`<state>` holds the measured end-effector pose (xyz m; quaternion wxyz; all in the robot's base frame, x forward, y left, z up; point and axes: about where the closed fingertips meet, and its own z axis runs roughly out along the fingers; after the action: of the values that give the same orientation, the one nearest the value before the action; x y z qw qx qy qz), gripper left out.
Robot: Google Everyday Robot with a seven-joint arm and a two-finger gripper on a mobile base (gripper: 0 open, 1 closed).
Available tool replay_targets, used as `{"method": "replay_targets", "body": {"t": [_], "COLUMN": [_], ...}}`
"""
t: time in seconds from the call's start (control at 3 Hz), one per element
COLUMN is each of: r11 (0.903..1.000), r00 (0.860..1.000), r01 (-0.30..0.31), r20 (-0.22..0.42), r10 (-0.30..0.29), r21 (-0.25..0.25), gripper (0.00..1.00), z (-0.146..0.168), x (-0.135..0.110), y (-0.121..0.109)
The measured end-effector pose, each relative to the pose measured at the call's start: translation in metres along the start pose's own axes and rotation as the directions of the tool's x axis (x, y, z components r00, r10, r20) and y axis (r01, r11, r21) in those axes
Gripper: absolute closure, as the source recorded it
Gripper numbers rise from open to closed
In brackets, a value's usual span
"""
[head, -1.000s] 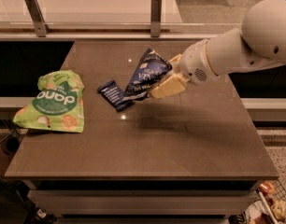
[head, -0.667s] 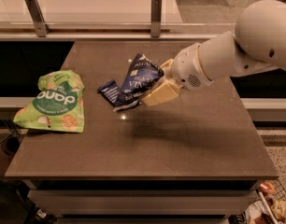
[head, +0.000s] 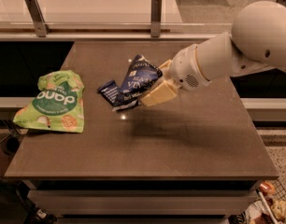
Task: Move blue chip bag near green rice chip bag
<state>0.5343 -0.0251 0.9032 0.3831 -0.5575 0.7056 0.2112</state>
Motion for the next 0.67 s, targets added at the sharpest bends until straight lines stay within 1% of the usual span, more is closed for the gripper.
{"method": "replay_targets", "body": {"t": [0.33, 0.67], "r11": [0.9998, 0.9994], "r00": [1.0, 1.0], "r01": [-0.017, -0.024], "r20": [0.0, -0.003], "r10": [0.017, 0.024], "r21": [0.006, 0.026], "gripper": [1.0, 1.0], "z": [0.014, 0.027], "x": [-0.001, -0.004], "y": [0.014, 0.04]}}
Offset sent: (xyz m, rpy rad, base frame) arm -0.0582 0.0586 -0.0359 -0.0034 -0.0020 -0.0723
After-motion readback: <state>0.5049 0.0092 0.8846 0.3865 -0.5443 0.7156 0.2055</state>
